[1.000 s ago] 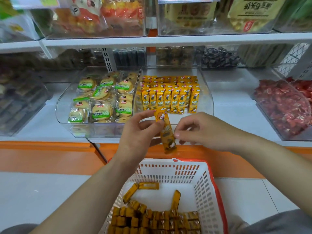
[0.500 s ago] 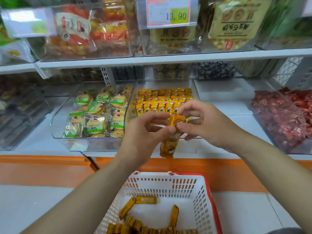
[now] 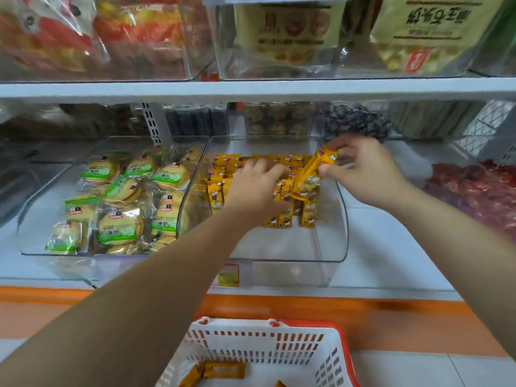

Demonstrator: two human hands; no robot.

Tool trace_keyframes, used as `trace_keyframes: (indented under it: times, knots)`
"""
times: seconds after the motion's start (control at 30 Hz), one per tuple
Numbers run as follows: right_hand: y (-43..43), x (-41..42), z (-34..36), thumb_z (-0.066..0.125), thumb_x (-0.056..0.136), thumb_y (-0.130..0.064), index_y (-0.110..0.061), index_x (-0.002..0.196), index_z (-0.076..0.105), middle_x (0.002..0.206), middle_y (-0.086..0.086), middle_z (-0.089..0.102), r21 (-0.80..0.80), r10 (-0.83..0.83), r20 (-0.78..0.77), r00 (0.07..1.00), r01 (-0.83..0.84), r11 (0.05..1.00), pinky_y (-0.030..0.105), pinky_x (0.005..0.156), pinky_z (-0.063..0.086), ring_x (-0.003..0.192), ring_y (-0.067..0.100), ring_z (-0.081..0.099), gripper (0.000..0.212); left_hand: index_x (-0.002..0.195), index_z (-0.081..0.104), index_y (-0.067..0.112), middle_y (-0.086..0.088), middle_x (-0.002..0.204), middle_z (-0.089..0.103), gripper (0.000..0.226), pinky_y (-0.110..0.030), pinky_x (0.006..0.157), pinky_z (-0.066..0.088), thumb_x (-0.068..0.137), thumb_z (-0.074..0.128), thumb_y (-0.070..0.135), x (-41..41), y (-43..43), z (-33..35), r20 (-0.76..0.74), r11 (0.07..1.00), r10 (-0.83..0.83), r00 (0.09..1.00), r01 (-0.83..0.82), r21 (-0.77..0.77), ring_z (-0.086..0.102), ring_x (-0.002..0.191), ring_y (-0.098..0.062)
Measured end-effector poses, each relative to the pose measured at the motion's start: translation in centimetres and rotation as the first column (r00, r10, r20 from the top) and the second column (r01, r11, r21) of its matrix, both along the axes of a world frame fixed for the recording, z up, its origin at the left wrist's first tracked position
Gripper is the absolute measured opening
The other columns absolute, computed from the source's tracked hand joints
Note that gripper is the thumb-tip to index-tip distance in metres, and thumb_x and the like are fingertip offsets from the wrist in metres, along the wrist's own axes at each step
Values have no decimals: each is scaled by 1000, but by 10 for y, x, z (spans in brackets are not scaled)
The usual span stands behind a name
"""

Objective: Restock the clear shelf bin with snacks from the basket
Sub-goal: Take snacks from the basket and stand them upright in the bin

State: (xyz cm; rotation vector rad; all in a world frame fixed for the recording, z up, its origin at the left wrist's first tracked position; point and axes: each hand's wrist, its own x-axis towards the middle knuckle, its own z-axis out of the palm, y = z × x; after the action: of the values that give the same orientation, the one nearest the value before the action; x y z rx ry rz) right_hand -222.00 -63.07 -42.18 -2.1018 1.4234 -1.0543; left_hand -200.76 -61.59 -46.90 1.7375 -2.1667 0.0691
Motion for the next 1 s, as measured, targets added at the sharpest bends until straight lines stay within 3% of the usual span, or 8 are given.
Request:
trace_keyframes:
  times: [0.13, 0.33, 0.43, 0.6, 0.77, 0.83, 0.9, 1.0]
  knots:
    - [-15, 2, -7, 80, 81, -21, -29, 100, 61, 94, -2, 71, -25, 43, -128, 991, -47, 999, 40, 80, 55, 89, 16, 67, 28, 131, 58, 41, 1, 142, 51, 55, -46, 111, 31, 80, 78, 53, 6, -14, -10, 59, 1000, -31, 998, 31, -5, 39, 135, -27]
    - [-30, 14, 4, 82, 79, -27, -30, 102, 60, 96, -2, 67, -53, 39, -415, 909, -67, 996, 33, 75, 50, 86, 18, 62, 32, 115, 65, 37, 2, 130, 56, 45, -43, 103, 35, 77, 82, 52, 13, -19, -18, 2, 998, 2, 1000, -2, -69, 46, 126, -26]
    - [-38, 34, 9, 81, 78, -37, -28, 107, 61, 100, 0, 63, 15, 59, -634, 771, -63, 998, 33, 74, 50, 88, 20, 58, 37, 117, 63, 38, 1, 131, 55, 47, -44, 102, 37, 77, 82, 54, 12, -20, -19, -13, 998, 25, 1000, -26, -64, 45, 126, -26]
    - [-45, 59, 9, 83, 71, -49, -29, 92, 57, 89, -2, 59, -4, 7, -855, 518, -19, 1000, 29, 63, 43, 82, 21, 55, 39, 119, 61, 38, 1, 131, 55, 49, -44, 103, 37, 77, 81, 55, 10, -22, -22, -20, 996, 47, 999, -48, -71, 45, 126, -27]
    - [-43, 68, 3, 79, 71, -57, -25, 83, 64, 75, -9, 58, 36, 29, -944, 329, 13, 999, 49, 97, 36, 80, 17, 52, 37, 126, 56, 34, 0, 131, 53, 57, -43, 102, 38, 78, 80, 54, 7, -24, -25, 32, 994, 47, 998, -44, -98, 45, 126, -27]
    - [-38, 65, 6, 78, 70, -58, -25, 84, 64, 77, -7, 56, 28, 25, -926, 377, 1, 1000, 43, 89, 40, 77, 18, 50, 39, 134, 52, 31, -1, 134, 51, 71, -43, 104, 38, 75, 82, 55, 8, -26, -22, 61, 993, 33, 998, -26, -115, 45, 128, -28]
    - [-28, 54, 8, 73, 74, -62, -26, 101, 65, 91, -1, 60, 11, 2, -837, 548, 13, 1000, 35, 76, 45, 84, 22, 56, 46, 144, 43, 31, -2, 144, 46, 90, -46, 110, 34, 69, 83, 60, 12, -30, -18, 120, 994, -13, 993, 26, -104, 41, 135, -30]
    - [-4, 33, -1, 65, 82, -58, -25, 128, 56, 124, 10, 58, -51, -107, -607, 788, 97, 994, 39, 88, 47, 115, 33, 55, 58, 156, 21, 37, -1, 163, 29, 115, -53, 122, 21, 64, 81, 70, 21, -38, -17, 269, 992, -118, 956, 126, -14, 24, 151, -31]
